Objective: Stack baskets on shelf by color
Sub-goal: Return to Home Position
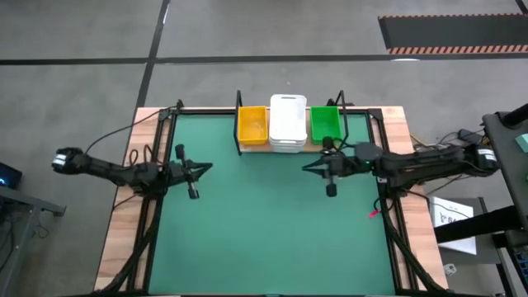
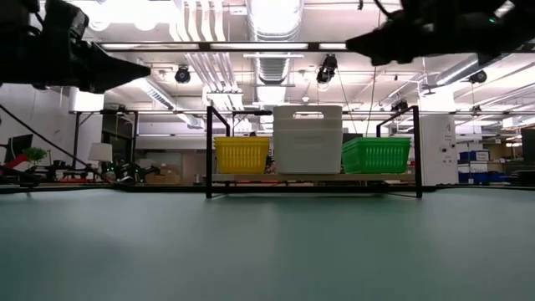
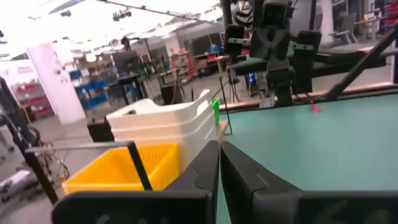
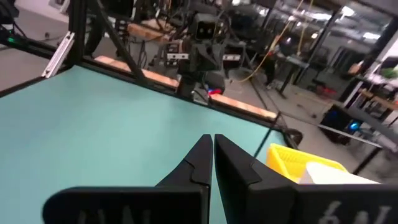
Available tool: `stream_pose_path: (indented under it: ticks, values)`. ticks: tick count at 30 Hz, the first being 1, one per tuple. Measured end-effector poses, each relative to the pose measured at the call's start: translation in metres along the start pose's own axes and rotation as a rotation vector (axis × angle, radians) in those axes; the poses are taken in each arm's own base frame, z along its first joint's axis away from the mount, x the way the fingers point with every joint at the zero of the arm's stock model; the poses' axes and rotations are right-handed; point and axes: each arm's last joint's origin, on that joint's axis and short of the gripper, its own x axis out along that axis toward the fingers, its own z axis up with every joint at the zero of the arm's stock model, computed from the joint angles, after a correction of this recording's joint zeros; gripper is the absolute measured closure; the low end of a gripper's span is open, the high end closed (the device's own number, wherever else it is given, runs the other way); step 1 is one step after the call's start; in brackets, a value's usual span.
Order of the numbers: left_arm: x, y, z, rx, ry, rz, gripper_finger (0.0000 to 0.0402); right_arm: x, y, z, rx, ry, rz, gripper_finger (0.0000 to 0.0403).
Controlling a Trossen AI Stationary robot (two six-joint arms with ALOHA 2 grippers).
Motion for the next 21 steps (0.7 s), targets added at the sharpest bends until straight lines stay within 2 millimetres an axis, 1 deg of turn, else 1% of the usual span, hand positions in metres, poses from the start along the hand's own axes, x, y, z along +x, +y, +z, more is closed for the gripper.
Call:
stream_pose_path:
  ticks: [5,9,13,16,19,21]
  values:
    - [-0.003,0.003,-0.003,-0.026,0.043,-0.005,0.0402,-0.029,0.004,-0.013,-0.005,-0.059,-0.049,0.0394]
    - [-0.008,0.007,0.005,-0.055,0.073,-0.014,0.0402,-0.049,0.011,-0.022,-0.013,-0.104,-0.065,0.0394]
    - [-0.014,0.012,0.008,-0.069,0.076,-0.018,0.0402,-0.067,0.015,-0.023,-0.020,-0.178,-0.092,0.0394]
    - [-0.017,0.014,0.008,-0.080,0.044,-0.013,0.0402,-0.084,0.016,-0.018,-0.034,-0.258,-0.123,0.0394]
    - [-0.021,0.014,0.003,-0.073,0.048,-0.032,0.0402,-0.097,0.018,-0.019,-0.030,-0.270,-0.167,0.0394]
    - [-0.021,0.012,0.000,-0.069,0.055,-0.056,0.0402,-0.101,0.020,-0.024,-0.019,-0.252,-0.174,0.0394]
